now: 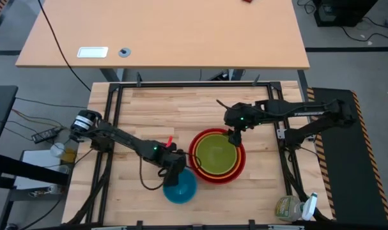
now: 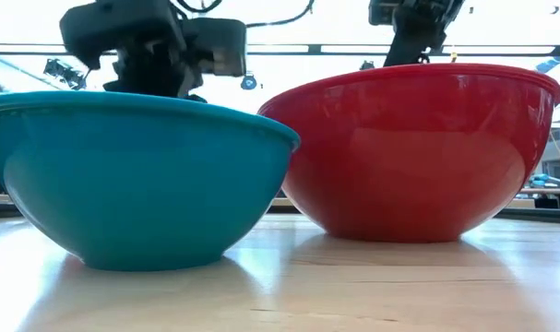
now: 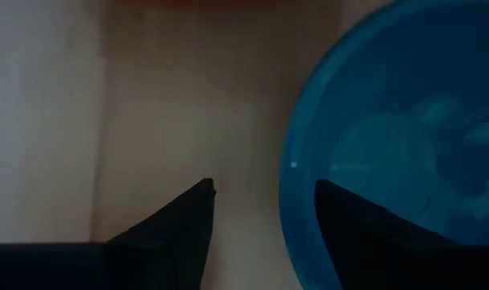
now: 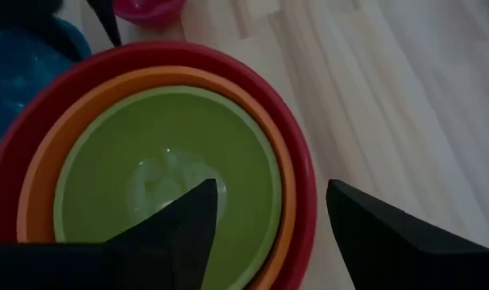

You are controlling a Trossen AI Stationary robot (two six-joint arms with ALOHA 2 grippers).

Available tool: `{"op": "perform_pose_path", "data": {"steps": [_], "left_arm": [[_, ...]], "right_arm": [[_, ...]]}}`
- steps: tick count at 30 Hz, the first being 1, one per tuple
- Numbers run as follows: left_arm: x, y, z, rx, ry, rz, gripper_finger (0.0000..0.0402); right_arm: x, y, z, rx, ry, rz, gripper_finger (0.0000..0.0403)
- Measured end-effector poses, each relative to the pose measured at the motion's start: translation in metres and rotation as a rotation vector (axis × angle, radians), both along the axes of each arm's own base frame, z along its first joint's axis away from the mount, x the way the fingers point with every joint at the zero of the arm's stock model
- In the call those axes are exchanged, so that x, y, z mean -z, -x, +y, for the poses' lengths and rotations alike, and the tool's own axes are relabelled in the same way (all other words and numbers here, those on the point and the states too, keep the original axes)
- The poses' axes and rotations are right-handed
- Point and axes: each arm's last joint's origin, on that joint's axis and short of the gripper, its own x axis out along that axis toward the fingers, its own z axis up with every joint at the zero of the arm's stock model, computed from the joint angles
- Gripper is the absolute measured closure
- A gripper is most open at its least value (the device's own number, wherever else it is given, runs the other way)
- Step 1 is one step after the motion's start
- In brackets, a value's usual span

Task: Nest bowls inside each other
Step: Stack the blue bowl on top of the green bowl

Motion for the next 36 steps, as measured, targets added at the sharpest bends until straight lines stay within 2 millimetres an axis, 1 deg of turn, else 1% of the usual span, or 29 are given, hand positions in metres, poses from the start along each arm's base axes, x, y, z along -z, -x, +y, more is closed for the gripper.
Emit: {"op": "perform_pose_path", "data": {"steps": [3,5,8,10,12,13,17,20,23,25,27,30,36], "left_arm": [[0.008,-0.003,0.003,0.025,0.019,0.038,0.0196],[0.013,-0.005,0.005,0.024,0.022,0.053,0.0219],[0.013,-0.005,0.007,0.034,0.015,0.054,0.0276],[0.013,-0.006,0.008,0.041,0.011,0.053,0.0326],[0.009,-0.006,0.007,0.045,0.037,0.039,0.0374],[0.005,-0.006,0.007,0.047,0.045,0.023,0.0384],[-0.003,-0.002,0.008,0.043,0.040,0.012,0.0386],[-0.021,0.001,0.010,0.060,0.016,0.014,0.0387],[-0.039,0.005,0.008,0.170,0.064,0.007,0.0387],[-0.047,0.008,0.008,0.288,0.108,-0.008,0.0387],[-0.054,0.010,0.010,0.361,0.119,-0.035,0.0387],[-0.070,0.006,0.027,0.371,0.093,-0.098,0.0388],[-0.100,-0.008,0.074,0.291,0.049,-0.207,0.0388]], "right_arm": [[-0.005,0.006,0.002,0.019,0.028,-0.014,0.0162],[-0.007,0.008,0.003,0.029,0.051,-0.019,0.0162],[-0.010,0.011,0.003,0.045,0.073,-0.030,0.0162],[-0.011,0.012,0.003,0.049,0.073,-0.034,0.0162],[-0.011,0.012,0.003,0.053,0.071,-0.035,0.0163],[-0.011,0.012,0.002,0.054,0.071,-0.035,0.0163],[-0.011,0.011,0.002,0.058,0.068,-0.035,0.0163],[-0.010,0.011,0.002,0.062,0.064,-0.034,0.0163],[-0.011,0.014,0.002,0.057,0.066,-0.028,0.0164],[-0.012,0.017,0.003,0.054,0.066,-0.021,0.0167],[-0.011,0.018,0.003,0.041,0.060,-0.003,0.0171],[-0.007,0.020,0.003,0.026,0.052,0.028,0.0181],[0.010,0.029,0.003,0.047,0.036,0.136,0.0203]]}}
